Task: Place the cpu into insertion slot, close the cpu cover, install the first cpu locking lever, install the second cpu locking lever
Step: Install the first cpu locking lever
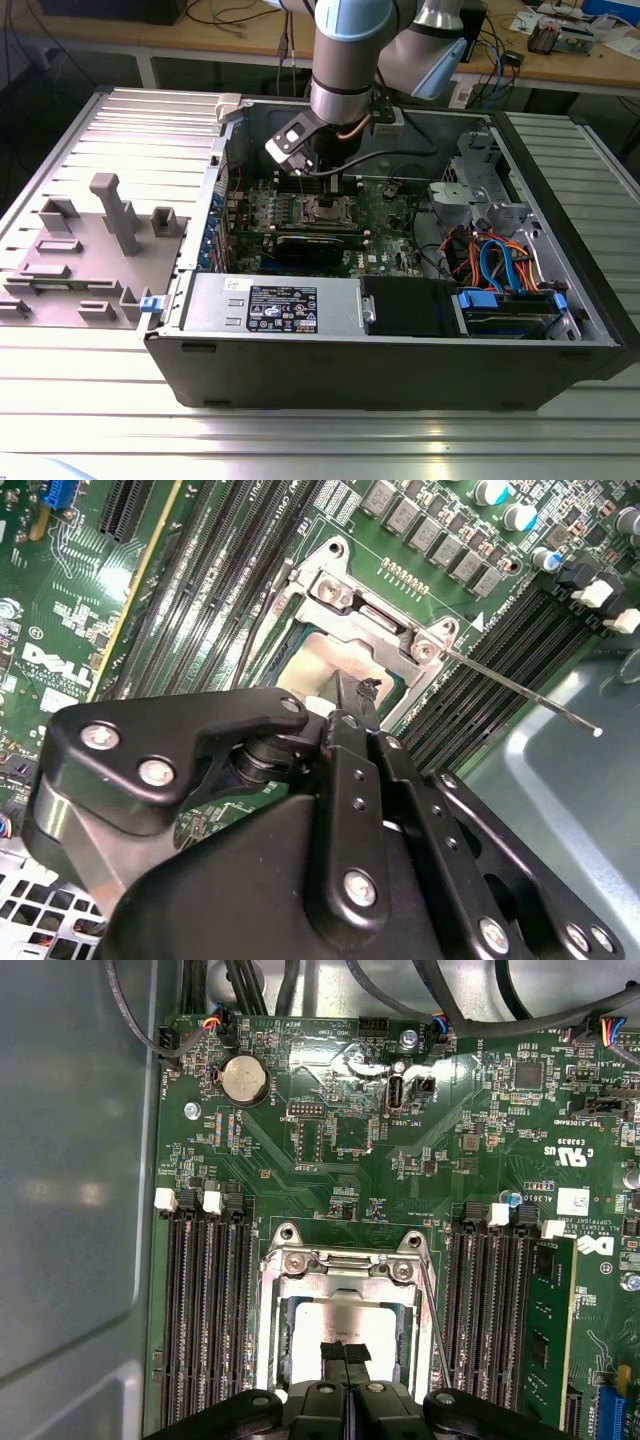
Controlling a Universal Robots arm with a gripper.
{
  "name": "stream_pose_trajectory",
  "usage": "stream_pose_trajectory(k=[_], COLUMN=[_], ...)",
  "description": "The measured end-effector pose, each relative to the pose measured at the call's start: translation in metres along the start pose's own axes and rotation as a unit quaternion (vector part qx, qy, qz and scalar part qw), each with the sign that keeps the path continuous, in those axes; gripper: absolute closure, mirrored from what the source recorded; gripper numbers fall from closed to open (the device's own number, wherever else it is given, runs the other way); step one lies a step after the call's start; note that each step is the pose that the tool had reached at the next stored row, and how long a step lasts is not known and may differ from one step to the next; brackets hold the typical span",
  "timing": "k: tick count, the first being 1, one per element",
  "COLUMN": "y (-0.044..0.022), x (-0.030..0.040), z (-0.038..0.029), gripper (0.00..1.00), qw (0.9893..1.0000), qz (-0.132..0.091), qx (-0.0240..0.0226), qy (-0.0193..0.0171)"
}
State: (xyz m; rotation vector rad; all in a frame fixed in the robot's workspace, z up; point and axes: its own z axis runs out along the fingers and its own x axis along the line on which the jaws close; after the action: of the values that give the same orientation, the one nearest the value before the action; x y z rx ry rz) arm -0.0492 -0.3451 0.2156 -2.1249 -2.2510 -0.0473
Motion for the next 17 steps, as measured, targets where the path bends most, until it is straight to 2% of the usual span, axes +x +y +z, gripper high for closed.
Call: stream_pose_trajectory(k=[17], y=[0.0000], x=[0.0002], z=[-0.0032], gripper=[0.89], qw=[1.0000], qz=[0.000], qx=[0.0000], qy=[0.0000])
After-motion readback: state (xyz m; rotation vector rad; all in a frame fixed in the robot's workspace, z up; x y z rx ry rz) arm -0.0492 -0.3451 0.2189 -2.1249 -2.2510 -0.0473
